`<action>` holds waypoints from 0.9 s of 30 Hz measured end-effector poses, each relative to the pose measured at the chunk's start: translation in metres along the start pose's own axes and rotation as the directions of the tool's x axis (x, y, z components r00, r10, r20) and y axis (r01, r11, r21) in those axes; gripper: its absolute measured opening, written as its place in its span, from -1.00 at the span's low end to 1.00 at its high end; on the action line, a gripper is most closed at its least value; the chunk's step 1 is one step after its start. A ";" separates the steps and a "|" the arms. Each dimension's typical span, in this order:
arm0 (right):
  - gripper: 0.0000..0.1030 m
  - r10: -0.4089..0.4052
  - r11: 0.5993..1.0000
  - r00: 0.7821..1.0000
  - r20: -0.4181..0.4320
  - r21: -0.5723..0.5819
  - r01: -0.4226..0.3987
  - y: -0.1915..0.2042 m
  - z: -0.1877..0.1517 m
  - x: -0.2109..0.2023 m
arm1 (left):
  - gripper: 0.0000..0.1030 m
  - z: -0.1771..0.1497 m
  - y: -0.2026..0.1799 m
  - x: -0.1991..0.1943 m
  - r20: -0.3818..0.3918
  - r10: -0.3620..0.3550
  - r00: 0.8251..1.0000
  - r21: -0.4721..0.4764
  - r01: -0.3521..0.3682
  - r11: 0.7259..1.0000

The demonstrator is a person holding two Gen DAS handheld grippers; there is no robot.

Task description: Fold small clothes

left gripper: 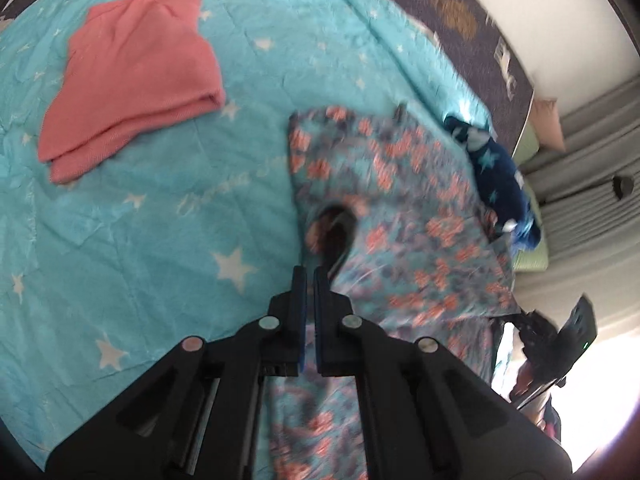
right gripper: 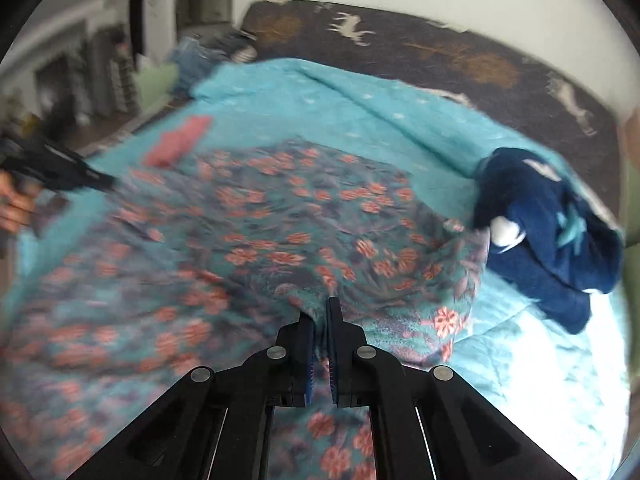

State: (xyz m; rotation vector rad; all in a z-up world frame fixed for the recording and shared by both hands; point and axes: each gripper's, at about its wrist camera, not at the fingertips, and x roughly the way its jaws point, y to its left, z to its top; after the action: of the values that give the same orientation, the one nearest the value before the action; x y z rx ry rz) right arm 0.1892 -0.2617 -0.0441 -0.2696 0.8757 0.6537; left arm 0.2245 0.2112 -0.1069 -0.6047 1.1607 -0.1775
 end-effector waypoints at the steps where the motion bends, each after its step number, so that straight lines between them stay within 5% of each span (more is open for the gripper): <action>1: -0.88 0.049 0.999 0.997 -0.053 -0.015 -0.050 -0.003 -0.003 0.002 | -0.93 -0.003 0.001 0.003 -0.017 0.034 0.999 0.013 -0.033 0.999; 2: -0.85 0.086 0.995 0.987 -0.139 -0.034 -0.092 -0.006 -0.009 0.010 | -0.93 -0.005 0.002 0.005 -0.025 0.052 0.998 0.019 -0.052 0.998; 5: -0.49 -0.028 0.993 0.970 -0.242 -0.114 0.000 0.000 -0.026 0.026 | -0.86 -0.006 0.004 0.004 -0.015 0.044 0.999 0.016 -0.044 0.999; 9: -0.31 0.000 0.999 0.992 -0.127 -0.049 -0.006 -0.003 -0.023 0.006 | -0.15 0.003 -0.007 -0.006 0.057 -0.022 0.998 0.007 0.021 1.000; 13: -0.17 -0.072 0.985 0.997 -0.022 0.153 0.075 -0.033 0.001 -0.008 | 0.03 0.030 -0.024 0.003 0.085 -0.062 0.994 0.003 0.062 0.998; 16: -0.15 -0.248 0.928 0.966 -0.073 0.268 0.258 -0.060 0.014 0.006 | 0.03 0.042 -0.030 0.028 0.035 -0.019 0.999 -0.015 0.020 1.000; 17: -0.15 -0.249 0.916 0.965 -0.086 0.302 0.263 -0.068 0.015 0.015 | -0.02 0.044 -0.032 0.034 0.021 -0.004 1.000 -0.014 0.004 1.000; 18: -0.15 -0.219 0.915 0.972 -0.086 0.327 0.236 -0.073 0.015 0.019 | -0.45 0.044 -0.034 0.041 0.015 0.013 1.000 -0.007 -0.013 1.000; 20: -0.15 -0.140 0.903 0.987 -0.083 0.398 0.162 -0.085 0.016 0.032 | -0.83 0.043 -0.039 0.042 0.022 0.016 1.000 0.018 -0.017 1.000; 24: -0.19 -0.119 0.886 0.988 -0.103 0.438 0.152 -0.095 0.016 0.054 | -0.84 0.037 -0.059 0.021 0.144 0.004 0.990 0.130 -0.023 0.991; 25: -0.72 -0.132 0.880 0.984 -0.121 0.443 0.172 -0.099 0.012 0.057 | -0.84 0.036 -0.063 0.012 0.182 0.013 0.983 0.151 -0.041 0.988; 26: -0.96 -0.165 0.853 0.974 -0.156 0.474 0.220 -0.108 0.010 0.060 | -0.84 0.037 -0.063 0.007 0.204 0.023 0.979 0.155 -0.056 0.986; 27: -0.90 -0.187 0.813 0.969 -0.162 0.528 0.245 -0.119 0.007 0.060 | -0.84 0.038 -0.060 0.005 0.218 0.039 0.975 0.154 -0.074 0.985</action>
State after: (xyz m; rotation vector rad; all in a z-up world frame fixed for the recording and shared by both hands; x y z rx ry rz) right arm 0.2967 -0.3259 -0.0921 0.1164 1.0752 0.1559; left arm 0.2708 0.1725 -0.0687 -0.4353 0.9433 -0.1517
